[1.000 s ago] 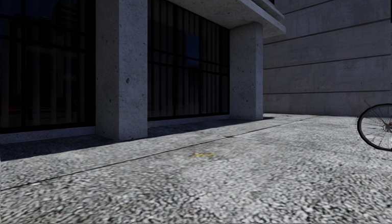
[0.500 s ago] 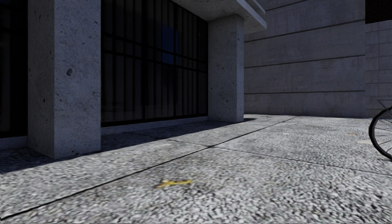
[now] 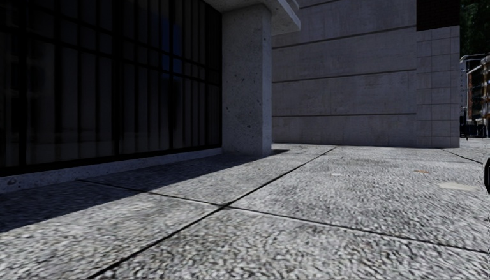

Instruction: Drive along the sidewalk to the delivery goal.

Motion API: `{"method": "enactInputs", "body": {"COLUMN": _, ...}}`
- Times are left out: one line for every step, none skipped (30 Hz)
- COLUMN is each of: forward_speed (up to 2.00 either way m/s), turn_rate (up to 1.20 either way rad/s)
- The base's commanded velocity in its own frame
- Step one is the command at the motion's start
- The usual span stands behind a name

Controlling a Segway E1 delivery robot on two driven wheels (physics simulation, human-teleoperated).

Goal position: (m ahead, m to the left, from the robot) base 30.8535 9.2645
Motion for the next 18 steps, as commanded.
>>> {"method": "enactInputs", "body": {"forward_speed": 2.00, "turn_rate": -0.44}}
{"method": "enactInputs", "body": {"forward_speed": 2.00, "turn_rate": -0.44}}
{"method": "enactInputs", "body": {"forward_speed": 2.00, "turn_rate": -0.44}}
{"method": "enactInputs", "body": {"forward_speed": 2.00, "turn_rate": -0.44}}
{"method": "enactInputs", "body": {"forward_speed": 2.00, "turn_rate": -0.44}}
{"method": "enactInputs", "body": {"forward_speed": 2.00, "turn_rate": -0.44}}
{"method": "enactInputs", "body": {"forward_speed": 2.00, "turn_rate": -0.44}}
{"method": "enactInputs", "body": {"forward_speed": 2.00, "turn_rate": -0.44}}
{"method": "enactInputs", "body": {"forward_speed": 2.00, "turn_rate": -0.44}}
{"method": "enactInputs", "body": {"forward_speed": 2.00, "turn_rate": -0.44}}
{"method": "enactInputs", "body": {"forward_speed": 2.00, "turn_rate": -0.44}}
{"method": "enactInputs", "body": {"forward_speed": 2.00, "turn_rate": -0.44}}
{"method": "enactInputs", "body": {"forward_speed": 2.00, "turn_rate": -0.44}}
{"method": "enactInputs", "body": {"forward_speed": 2.00, "turn_rate": -0.44}}
{"method": "enactInputs", "body": {"forward_speed": 2.00, "turn_rate": -0.44}}
{"method": "enactInputs", "body": {"forward_speed": 2.00, "turn_rate": -0.44}}
{"method": "enactInputs", "body": {"forward_speed": 2.00, "turn_rate": -0.44}}
{"method": "enactInputs", "body": {"forward_speed": 2.00, "turn_rate": -0.44}}
